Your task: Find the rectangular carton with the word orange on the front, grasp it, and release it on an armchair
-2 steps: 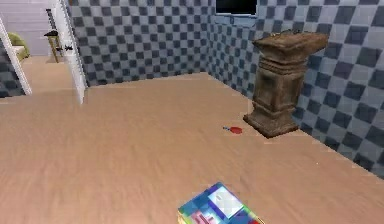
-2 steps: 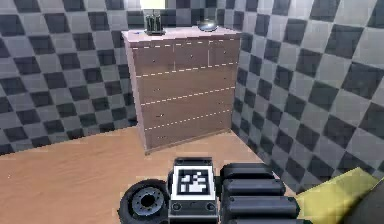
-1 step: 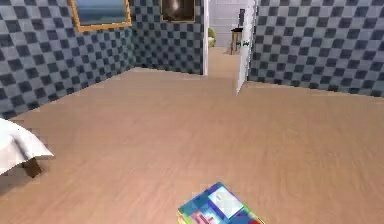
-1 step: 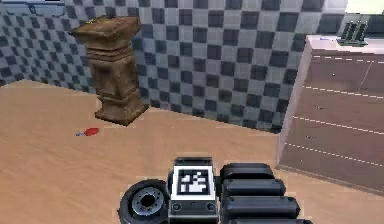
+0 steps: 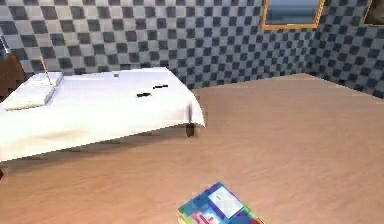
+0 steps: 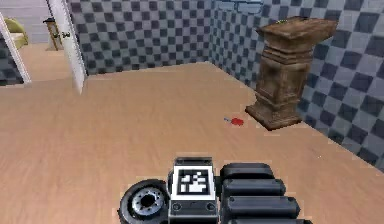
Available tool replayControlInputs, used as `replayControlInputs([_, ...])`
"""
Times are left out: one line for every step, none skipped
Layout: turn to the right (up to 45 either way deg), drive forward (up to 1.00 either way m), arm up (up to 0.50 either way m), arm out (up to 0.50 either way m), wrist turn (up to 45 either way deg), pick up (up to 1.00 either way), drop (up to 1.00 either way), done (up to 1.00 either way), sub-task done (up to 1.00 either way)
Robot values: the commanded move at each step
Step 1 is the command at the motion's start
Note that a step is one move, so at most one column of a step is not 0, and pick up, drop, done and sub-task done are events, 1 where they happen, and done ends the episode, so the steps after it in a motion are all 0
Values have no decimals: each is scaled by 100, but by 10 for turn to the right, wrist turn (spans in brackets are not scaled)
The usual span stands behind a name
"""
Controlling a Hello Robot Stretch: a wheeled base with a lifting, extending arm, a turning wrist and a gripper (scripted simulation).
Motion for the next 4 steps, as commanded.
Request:
replayControlInputs([-330,0,0,0,0,0,0,0,0])
replayControlInputs([0,20,0,0,0,0,0,0,0])
replayControlInputs([150,0,0,0,0,0,0,0,0])
replayControlInputs([-210,0,0,0,0,0,0,0,0])
